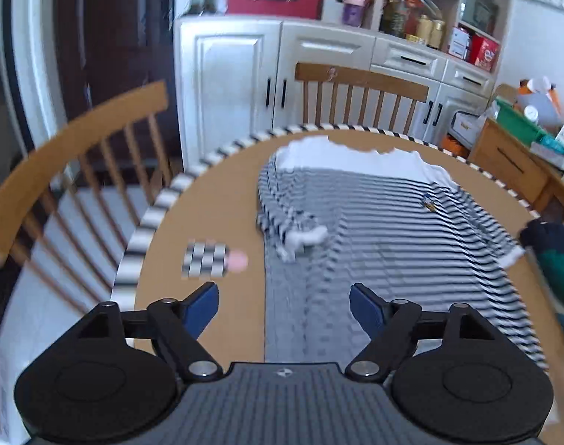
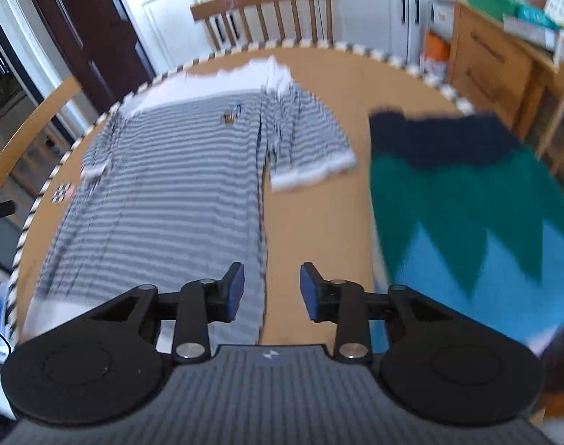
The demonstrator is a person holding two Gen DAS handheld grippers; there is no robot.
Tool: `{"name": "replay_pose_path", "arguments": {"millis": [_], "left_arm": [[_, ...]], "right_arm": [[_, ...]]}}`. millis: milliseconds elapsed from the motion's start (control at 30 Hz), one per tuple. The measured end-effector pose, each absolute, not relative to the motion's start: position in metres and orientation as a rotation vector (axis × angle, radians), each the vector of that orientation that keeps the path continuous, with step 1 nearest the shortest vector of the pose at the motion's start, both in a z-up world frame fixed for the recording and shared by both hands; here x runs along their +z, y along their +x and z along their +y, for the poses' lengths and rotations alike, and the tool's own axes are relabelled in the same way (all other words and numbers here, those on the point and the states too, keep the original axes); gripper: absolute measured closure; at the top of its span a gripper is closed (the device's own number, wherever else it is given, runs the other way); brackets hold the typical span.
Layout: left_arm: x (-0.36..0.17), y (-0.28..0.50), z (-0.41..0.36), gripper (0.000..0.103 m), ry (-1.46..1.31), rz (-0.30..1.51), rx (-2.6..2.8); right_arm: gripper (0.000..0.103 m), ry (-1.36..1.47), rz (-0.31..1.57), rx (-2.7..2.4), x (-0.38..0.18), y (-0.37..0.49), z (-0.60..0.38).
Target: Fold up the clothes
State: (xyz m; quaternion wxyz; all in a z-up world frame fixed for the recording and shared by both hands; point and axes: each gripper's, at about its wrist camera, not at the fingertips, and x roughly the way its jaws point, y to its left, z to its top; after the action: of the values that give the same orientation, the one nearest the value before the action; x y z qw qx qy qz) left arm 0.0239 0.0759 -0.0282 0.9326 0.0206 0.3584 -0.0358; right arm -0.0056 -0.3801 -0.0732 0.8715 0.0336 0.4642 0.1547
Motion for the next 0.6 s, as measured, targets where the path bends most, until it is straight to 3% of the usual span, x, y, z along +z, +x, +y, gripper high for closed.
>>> {"name": "replay_pose_path", "arguments": {"millis": [67,267,500,533,567,600], "left_arm": [[-0.043,0.054,0.058,0.041,0.141,0.701,-0.113],[-0.087,0.114,0.019,0.053,0.469,0.669,-0.217],[-0.127,0.149,0.007,0.057,0.565,0.725,-0.313],[-0.129,0.154,0.009,0.067,0.547,0.738,-0.316],[-0.129,0.158,0.011,0.085,0.526,0.753,-0.320],[-0.130,0.162,0.014,0.092,0.505,0.767,-0.323]], "right_arm": [[0.068,0.042,0.950,0.318,-0.077,0.016,-0.363],[0.067,0.062,0.977,0.272,-0.090,0.072,-0.335],[0.062,0.025,1.005,0.253,-0.097,0.097,-0.323],[0.062,0.024,1.007,0.250,-0.097,0.100,-0.322],[0.062,0.020,1.006,0.246,-0.096,0.103,-0.323],[0.062,0.016,1.006,0.241,-0.096,0.106,-0.323]]}}
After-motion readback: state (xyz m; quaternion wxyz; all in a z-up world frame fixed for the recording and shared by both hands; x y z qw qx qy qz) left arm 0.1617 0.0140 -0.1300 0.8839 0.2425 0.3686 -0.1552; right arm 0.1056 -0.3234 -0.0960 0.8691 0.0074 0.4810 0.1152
